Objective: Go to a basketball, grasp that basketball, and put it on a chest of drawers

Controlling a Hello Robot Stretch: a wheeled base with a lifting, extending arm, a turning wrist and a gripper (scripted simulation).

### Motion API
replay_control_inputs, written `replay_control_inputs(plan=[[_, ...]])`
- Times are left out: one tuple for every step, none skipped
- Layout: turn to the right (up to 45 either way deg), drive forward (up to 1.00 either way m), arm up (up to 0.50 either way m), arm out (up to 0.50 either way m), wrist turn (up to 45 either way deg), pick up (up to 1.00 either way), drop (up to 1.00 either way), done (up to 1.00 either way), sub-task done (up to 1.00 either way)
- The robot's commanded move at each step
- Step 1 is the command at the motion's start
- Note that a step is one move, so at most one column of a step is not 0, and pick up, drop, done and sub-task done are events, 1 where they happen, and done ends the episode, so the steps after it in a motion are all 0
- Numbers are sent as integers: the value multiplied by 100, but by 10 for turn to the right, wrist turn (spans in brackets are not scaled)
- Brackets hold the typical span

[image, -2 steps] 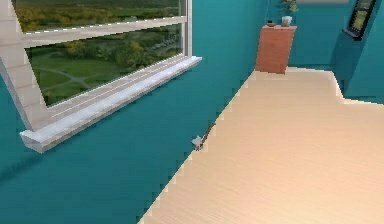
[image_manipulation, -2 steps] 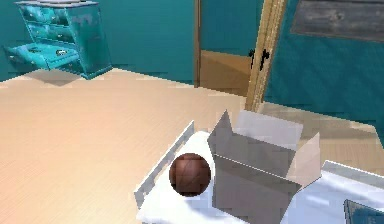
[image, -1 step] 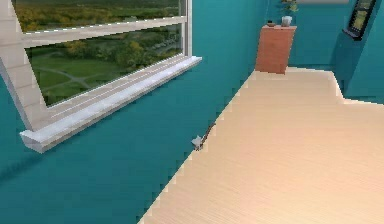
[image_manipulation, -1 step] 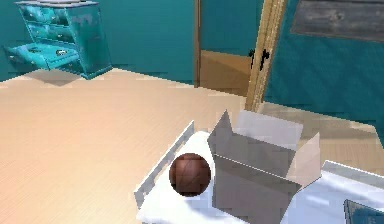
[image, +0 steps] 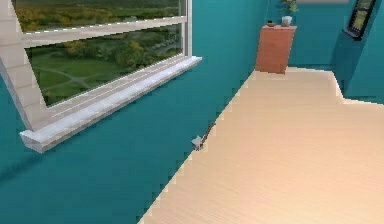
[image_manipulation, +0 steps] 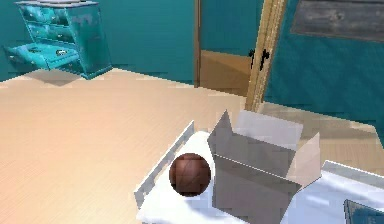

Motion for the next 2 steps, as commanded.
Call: replay_control_inputs(plan=[[0,0,0,34,0,0,0,0,0],[0,0,0,0,450,0,0,0,0]])
